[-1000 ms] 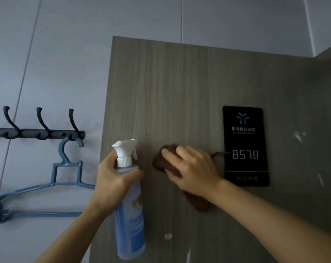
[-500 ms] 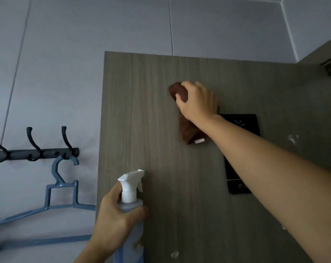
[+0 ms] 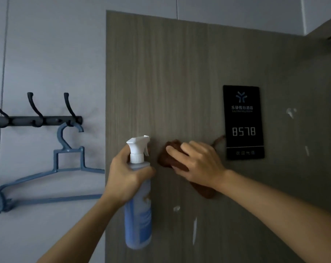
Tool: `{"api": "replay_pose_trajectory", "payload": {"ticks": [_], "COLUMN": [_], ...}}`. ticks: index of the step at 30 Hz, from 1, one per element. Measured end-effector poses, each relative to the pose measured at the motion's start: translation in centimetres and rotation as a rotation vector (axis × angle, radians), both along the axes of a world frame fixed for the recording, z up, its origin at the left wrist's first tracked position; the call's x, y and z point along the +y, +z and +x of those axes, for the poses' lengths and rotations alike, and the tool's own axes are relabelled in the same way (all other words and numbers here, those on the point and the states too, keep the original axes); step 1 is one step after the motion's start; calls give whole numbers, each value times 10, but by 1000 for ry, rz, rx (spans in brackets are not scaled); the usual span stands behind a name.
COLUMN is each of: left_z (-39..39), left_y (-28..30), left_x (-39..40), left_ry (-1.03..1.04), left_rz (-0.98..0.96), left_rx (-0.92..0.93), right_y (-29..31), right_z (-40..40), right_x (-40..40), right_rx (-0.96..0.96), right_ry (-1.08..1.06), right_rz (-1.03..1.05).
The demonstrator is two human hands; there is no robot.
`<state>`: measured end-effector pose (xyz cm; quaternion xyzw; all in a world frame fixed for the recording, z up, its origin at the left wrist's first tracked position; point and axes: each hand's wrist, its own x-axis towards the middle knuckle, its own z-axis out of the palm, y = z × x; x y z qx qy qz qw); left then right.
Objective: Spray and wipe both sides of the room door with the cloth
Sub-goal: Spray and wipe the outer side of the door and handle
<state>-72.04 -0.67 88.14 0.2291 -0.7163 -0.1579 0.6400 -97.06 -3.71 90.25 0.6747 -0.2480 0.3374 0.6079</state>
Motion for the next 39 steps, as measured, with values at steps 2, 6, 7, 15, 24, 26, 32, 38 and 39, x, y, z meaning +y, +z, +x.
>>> {"api": "replay_pose_trajectory", "payload": {"ticks": [2, 6, 7, 15, 24, 26, 32, 38, 39], "left_z": [2, 2, 2, 1, -13, -14, -16, -20, -17], "left_y": [0, -8, -13, -103, -173, -171, -164, -155, -151], "left_x": [-2, -1, 1, 25, 34, 35, 30, 36, 35], "left_ry": [12, 35, 38, -68, -76, -90, -120, -89, -89], "left_rz": [2, 40, 50, 178, 286, 263, 256, 159, 150], "left_rx": [-1, 28, 25, -38, -98, -110, -65, -57, -55], "right_y": [-24, -46, -52, -109, -119, -118, -118, -122, -123], "right_z": [-14, -20, -18, -29, -43, -42, -39, -38, -39], "right_x": [2, 9, 9, 13, 20, 22, 25, 23, 21], "right_rx": [-17, -263, -326, -578, -530, -525, -549, -581, -576], "right_ry": [-20, -29, -35, -19, -117, -139, -165, -121, -104], "right_rz": [14, 25, 37, 62, 91, 105, 131, 127, 126]}}
